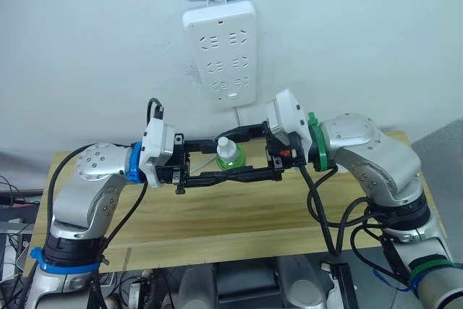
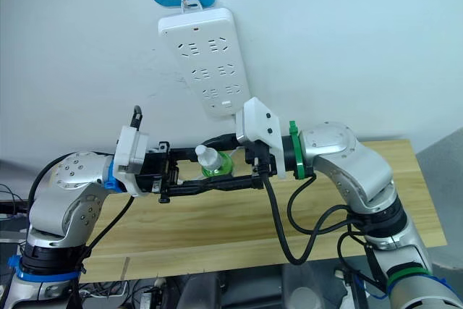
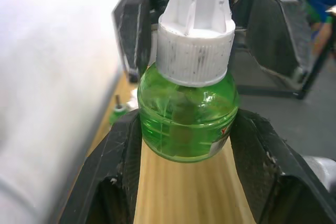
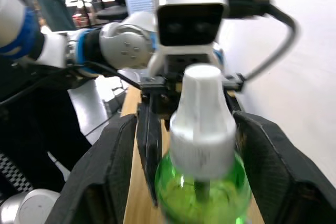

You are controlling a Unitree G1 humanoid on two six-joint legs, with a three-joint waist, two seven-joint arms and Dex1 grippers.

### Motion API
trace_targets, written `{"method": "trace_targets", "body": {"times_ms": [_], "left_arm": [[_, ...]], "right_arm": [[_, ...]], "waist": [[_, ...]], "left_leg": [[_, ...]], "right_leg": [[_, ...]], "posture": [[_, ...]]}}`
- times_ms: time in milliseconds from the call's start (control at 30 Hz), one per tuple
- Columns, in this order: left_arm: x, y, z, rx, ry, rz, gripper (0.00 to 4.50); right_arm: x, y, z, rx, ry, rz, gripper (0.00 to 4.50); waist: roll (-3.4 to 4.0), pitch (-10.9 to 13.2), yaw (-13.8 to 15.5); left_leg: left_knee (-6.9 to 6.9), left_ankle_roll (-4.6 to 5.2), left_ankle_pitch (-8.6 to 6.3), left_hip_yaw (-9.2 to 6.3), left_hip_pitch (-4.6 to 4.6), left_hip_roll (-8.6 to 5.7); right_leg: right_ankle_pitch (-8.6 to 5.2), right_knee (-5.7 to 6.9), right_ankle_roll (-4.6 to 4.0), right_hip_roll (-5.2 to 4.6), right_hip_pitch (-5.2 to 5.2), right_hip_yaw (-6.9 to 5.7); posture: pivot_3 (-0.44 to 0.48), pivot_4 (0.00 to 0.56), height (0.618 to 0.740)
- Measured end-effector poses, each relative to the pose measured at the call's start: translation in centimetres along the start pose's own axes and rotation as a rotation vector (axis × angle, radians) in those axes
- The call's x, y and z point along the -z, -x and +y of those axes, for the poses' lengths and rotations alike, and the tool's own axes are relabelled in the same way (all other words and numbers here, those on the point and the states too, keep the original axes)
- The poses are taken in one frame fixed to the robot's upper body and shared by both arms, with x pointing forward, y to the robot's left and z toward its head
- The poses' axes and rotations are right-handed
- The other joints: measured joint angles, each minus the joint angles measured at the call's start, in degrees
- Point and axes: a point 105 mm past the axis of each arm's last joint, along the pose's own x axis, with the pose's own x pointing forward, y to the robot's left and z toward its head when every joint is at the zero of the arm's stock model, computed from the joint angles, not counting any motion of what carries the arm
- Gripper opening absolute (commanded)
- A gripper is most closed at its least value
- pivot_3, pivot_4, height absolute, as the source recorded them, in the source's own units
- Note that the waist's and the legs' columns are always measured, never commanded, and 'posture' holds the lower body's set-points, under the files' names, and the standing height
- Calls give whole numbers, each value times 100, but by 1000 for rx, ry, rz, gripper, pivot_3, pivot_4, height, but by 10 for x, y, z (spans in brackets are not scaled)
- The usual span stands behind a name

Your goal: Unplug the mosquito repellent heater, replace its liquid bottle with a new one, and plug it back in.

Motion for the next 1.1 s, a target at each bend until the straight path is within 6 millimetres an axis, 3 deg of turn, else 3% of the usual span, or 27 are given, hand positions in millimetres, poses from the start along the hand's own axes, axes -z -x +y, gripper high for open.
{"method": "trace_targets", "body": {"times_ms": [333,867,967,1100], "left_arm": [[1,0,0,-63,6,-2,2150],[0,-4,1,-80,11,-8,2150],[-1,-4,0,-76,9,-11,2150],[0,-4,1,-83,24,-4,2150]], "right_arm": [[-2,6,-8,172,-50,12,3084],[-6,2,-8,216,-75,-6,3084],[-5,1,-9,220,-78,-5,2527],[-5,0,-6,204,-85,-5,1141]], "waist": [[0,0,-7],[0,0,-7],[0,0,-7],[0,0,-6]], "left_leg": [[-1,1,0,1,0,0],[-3,1,-1,2,0,0],[-3,1,-1,2,0,0],[-4,2,-1,2,0,0]], "right_leg": [[0,1,0,0,-1,1],[0,-1,0,0,-1,2],[0,-1,0,0,-1,2],[0,-1,0,0,-1,2]], "posture": [[-187,343,740],[-184,348,740],[-184,348,740],[-185,350,740]]}}
